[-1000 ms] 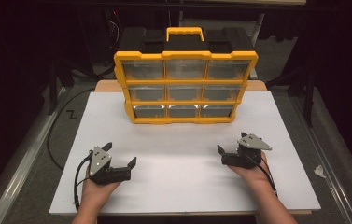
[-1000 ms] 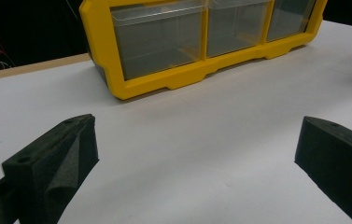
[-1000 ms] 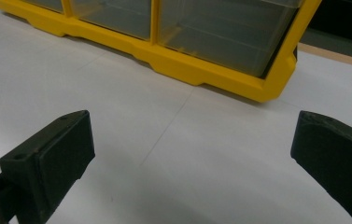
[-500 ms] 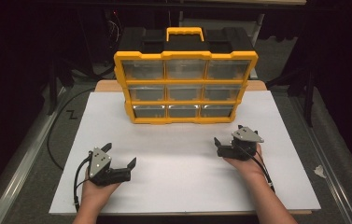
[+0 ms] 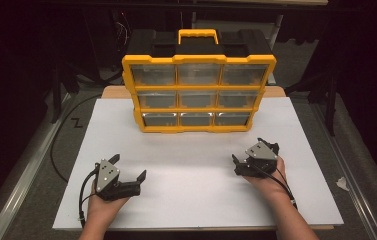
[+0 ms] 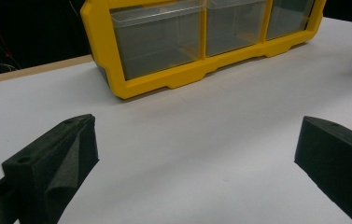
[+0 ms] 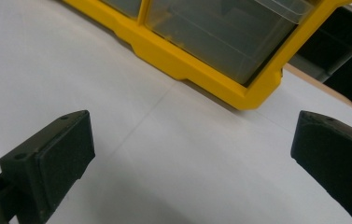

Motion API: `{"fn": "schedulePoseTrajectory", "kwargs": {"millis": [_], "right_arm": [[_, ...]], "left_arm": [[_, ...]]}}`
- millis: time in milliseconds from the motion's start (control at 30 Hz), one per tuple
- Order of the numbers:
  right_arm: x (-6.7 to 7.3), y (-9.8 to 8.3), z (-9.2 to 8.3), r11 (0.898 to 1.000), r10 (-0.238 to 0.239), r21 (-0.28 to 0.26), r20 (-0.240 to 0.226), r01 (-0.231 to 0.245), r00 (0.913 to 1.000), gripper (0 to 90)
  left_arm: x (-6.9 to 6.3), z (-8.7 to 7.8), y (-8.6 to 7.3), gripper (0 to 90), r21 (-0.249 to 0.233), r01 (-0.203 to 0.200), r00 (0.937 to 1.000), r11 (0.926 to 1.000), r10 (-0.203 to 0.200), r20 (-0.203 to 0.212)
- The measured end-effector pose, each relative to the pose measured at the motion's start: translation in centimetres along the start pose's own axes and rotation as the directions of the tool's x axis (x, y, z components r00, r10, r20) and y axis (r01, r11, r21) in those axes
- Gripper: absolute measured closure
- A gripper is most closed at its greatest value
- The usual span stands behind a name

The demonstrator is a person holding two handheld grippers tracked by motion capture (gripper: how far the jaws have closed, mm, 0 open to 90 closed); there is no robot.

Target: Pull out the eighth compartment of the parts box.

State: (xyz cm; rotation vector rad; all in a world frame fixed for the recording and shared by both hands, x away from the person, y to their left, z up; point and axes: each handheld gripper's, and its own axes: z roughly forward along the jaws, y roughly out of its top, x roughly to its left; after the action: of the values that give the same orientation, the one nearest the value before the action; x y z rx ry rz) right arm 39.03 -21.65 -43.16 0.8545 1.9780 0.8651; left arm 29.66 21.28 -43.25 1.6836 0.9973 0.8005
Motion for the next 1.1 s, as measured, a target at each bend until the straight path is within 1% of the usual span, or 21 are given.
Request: {"fn": "schedulePoseTrajectory", "kwargs": {"millis": [100,133,167,233,300,333,367,433,500,533,567,600,633,667,700,733,800,833,867,1067,1100], "right_arm": [[0.4,-0.2,0.0,0.997,-0.077,0.024,0.010,0.077,0.9970,0.8],[0.4,-0.2,0.0,0.997,-0.077,0.024,0.010,0.077,0.9970,0.8],[0.7,-0.2,0.1,0.993,-0.118,0.030,0.019,0.118,0.9928,0.8],[0.8,-0.2,0.1,0.991,-0.132,0.035,0.022,0.131,0.9911,0.8],[1.2,-0.2,0.2,0.982,-0.187,0.042,0.031,0.186,0.9818,0.8],[1.2,-0.2,0.2,0.982,-0.187,0.042,0.031,0.186,0.9818,0.8],[1.5,-0.1,0.1,0.975,-0.221,0.047,0.036,0.219,0.9746,0.8],[1.6,-0.1,0.1,0.972,-0.231,0.050,0.040,0.229,0.9722,0.8],[1.9,0.1,0.0,0.959,-0.280,0.056,0.056,0.277,0.9584,0.8],[1.9,0.1,0.0,0.959,-0.280,0.056,0.056,0.277,0.9584,0.8],[2.1,0.1,-0.1,0.949,-0.314,0.060,0.069,0.310,0.9470,0.8],[2.1,0.1,-0.1,0.949,-0.314,0.060,0.069,0.310,0.9470,0.8],[2.2,0.2,-0.2,0.933,-0.359,0.067,0.081,0.355,0.9298,0.9],[2.2,0.2,-0.2,0.933,-0.359,0.067,0.081,0.355,0.9298,0.9],[2.4,0.3,-0.3,0.924,-0.382,0.067,0.086,0.378,0.9200,0.8],[2.4,0.3,-0.3,0.924,-0.382,0.067,0.086,0.378,0.9200,0.8],[2.5,0.4,-0.4,0.905,-0.425,0.071,0.097,0.420,0.9001,0.9],[2.7,0.4,-0.5,0.904,-0.427,0.078,0.101,0.420,0.8989,0.8],[2.8,0.4,-0.6,0.897,-0.442,0.081,0.103,0.435,0.8912,0.8],[3.7,0.7,-0.9,0.842,-0.540,0.087,0.126,0.533,0.8321,0.9],[3.8,0.8,-0.9,0.828,-0.560,0.086,0.133,0.554,0.8176,0.8]], "left_arm": [[0.1,0.0,0.0,0.4,-0.003,0.000,1.0000,1.0000,0.000,0.000],[0.1,0.0,0.0,0.4,-0.003,0.000,1.0000,1.0000,0.000,0.000],[0.1,-0.1,0.0,0.4,-0.005,0.001,1.0000,1.0000,-0.001,0.000],[0.1,-0.1,0.0,0.4,-0.007,0.001,1.0000,1.0000,-0.001,0.000],[0.1,-0.1,0.1,0.4,-0.010,0.001,1.0000,0.9999,-0.001,0.003],[0.1,-0.1,0.1,0.4,-0.010,0.001,1.0000,0.9999,-0.001,0.003],[0.1,-0.1,0.1,0.4,-0.011,0.001,1.0000,0.9999,-0.001,0.003],[0.1,-0.1,0.1,0.4,-0.013,0.002,1.0000,0.9999,-0.002,0.003],[0.2,-0.1,0.1,0.4,-0.014,0.003,1.0000,0.9999,-0.003,0.003],[0.2,-0.1,0.1,0.4,-0.015,0.003,1.0000,0.9999,-0.003,0.003],[0.2,-0.1,0.1,0.4,-0.017,0.006,1.0000,0.9998,-0.006,0.002],[0.2,-0.1,0.1,0.4,-0.017,0.006,1.0000,0.9998,-0.006,0.002],[0.2,-0.1,0.1,0.4,-0.018,0.005,1.0000,0.9998,-0.005,0.002],[0.2,-0.1,0.1,0.4,-0.018,0.005,1.0000,0.9998,-0.005,0.002],[0.2,-0.2,0.1,0.4,-0.020,0.007,1.0000,0.9998,-0.007,0.001],[0.2,-0.2,0.1,0.4,-0.020,0.007,1.0000,0.9998,-0.007,0.001],[0.2,-0.2,0.1,0.4,-0.020,0.007,1.0000,0.9998,-0.007,0.000],[0.2,-0.2,0.1,0.4,-0.020,0.007,1.0000,0.9998,-0.007,0.000],[0.2,-0.2,0.1,0.4,-0.019,0.007,1.0000,0.9998,-0.007,0.000],[0.2,-0.2,0.1,0.4,-0.020,0.006,1.0000,0.9998,-0.006,0.002],[0.2,-0.2,0.1,0.4,-0.020,0.006,1.0000,0.9998,-0.006,0.002]]}}
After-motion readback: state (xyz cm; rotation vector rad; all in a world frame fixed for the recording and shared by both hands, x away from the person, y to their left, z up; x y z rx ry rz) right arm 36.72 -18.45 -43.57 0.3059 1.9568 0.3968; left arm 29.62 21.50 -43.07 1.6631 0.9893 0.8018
